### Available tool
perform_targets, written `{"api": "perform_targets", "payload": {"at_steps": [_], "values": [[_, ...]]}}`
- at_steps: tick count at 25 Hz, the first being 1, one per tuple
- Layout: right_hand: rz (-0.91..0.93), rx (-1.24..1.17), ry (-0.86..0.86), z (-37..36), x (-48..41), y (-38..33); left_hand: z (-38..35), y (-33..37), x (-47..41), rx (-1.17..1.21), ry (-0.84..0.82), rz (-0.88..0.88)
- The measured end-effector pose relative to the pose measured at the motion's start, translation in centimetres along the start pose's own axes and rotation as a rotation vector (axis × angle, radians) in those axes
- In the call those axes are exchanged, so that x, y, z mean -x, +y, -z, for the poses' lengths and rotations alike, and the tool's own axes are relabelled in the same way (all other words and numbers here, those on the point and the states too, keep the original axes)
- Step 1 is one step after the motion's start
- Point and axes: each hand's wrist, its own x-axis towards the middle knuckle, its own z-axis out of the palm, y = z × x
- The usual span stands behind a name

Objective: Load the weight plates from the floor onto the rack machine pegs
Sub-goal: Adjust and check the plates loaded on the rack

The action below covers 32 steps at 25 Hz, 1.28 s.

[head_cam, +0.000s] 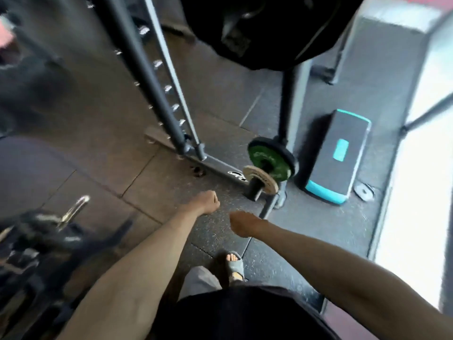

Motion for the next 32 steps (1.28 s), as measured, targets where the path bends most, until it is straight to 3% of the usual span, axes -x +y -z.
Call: {"api": "perform_targets", "payload": {"at_steps": [4,6,8,13,19,25,27,32], "values": [[-0.182,-0.225,0.080,0.0,1.3,3.6,1.8,4.5,-2.7,-0.116,-0.055,-0.204],[-0.260,-0.452,0.209,0.5,2.6,4.2,2.7,6.6,-3.4,-0.070,-0.081,-0.283],[-0.346,-0.631,0.438,1.1,3.7,3.7,3.3,7.9,-3.6,0.050,-0.096,-0.304],[-0.491,-0.908,0.691,3.1,2.0,2.5,4.2,8.3,-3.9,0.472,-0.223,-0.178],[-0.528,-1.032,0.759,5.4,0.3,2.9,5.1,10.5,-2.8,0.837,-0.278,0.001],[-0.521,-0.915,0.689,8.6,0.0,6.4,5.9,14.0,-5.9,0.867,-0.170,-0.085],[-0.563,-0.948,0.686,9.1,-0.8,7.2,5.1,14.5,-9.3,0.849,-0.144,-0.033],[-0.524,-0.929,0.685,11.4,-1.4,8.2,7.9,16.6,-6.2,0.891,-0.120,0.022]]}}
